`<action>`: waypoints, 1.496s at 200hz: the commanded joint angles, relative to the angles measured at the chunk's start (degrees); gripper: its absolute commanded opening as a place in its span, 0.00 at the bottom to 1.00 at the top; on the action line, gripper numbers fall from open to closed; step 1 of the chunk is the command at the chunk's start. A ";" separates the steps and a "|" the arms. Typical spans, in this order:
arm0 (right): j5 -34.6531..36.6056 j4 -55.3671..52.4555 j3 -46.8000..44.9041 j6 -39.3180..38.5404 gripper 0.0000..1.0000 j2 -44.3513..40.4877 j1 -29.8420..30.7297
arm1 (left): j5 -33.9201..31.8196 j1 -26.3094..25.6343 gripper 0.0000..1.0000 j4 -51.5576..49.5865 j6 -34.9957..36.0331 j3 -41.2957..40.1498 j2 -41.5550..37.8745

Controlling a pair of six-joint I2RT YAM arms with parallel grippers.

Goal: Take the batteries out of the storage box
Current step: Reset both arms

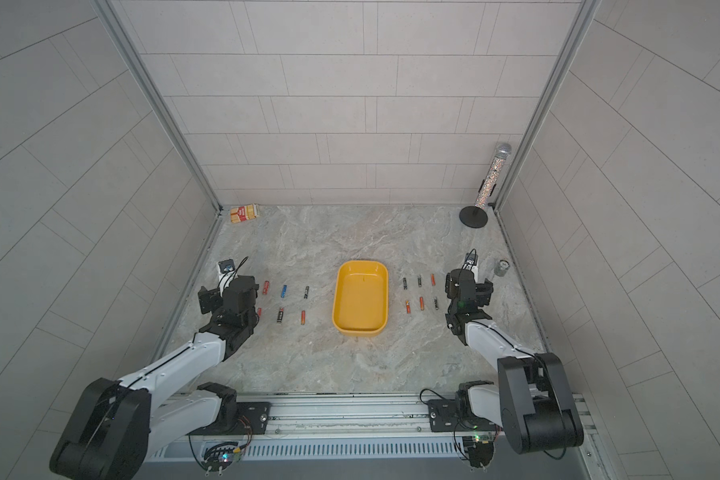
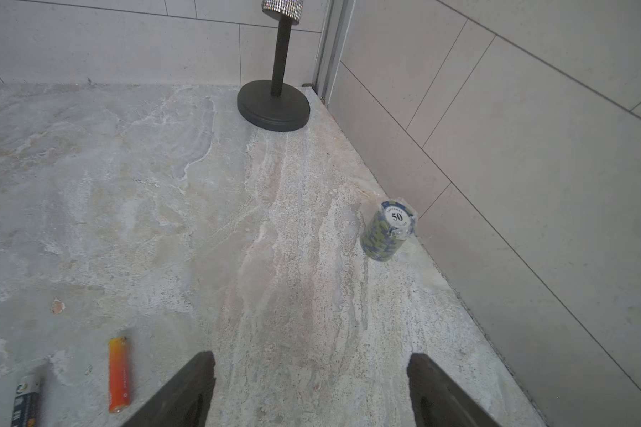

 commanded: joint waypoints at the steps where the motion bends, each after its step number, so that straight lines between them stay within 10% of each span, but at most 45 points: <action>1: -0.36 10.36 -2.54 -0.53 0.86 2.13 -0.17 | 3.83 2.18 1.00 6.48 -2.92 -2.84 1.64; 95: -14.87 18.62 -2.35 -5.51 0.89 6.54 -0.98 | 27.17 7.92 1.00 55.37 1.85 -14.23 23.94; 156: -21.30 45.42 -8.64 -6.01 1.00 19.91 -1.46 | 30.55 9.28 1.00 48.39 2.37 -8.19 26.62; 189: -19.19 32.78 -3.13 -2.93 1.00 18.27 -3.21 | 37.56 12.56 1.00 20.75 1.19 4.29 24.12; 299: -19.16 28.84 -1.32 -4.69 1.00 18.06 -1.95 | 37.44 12.28 1.00 26.64 1.22 3.09 26.44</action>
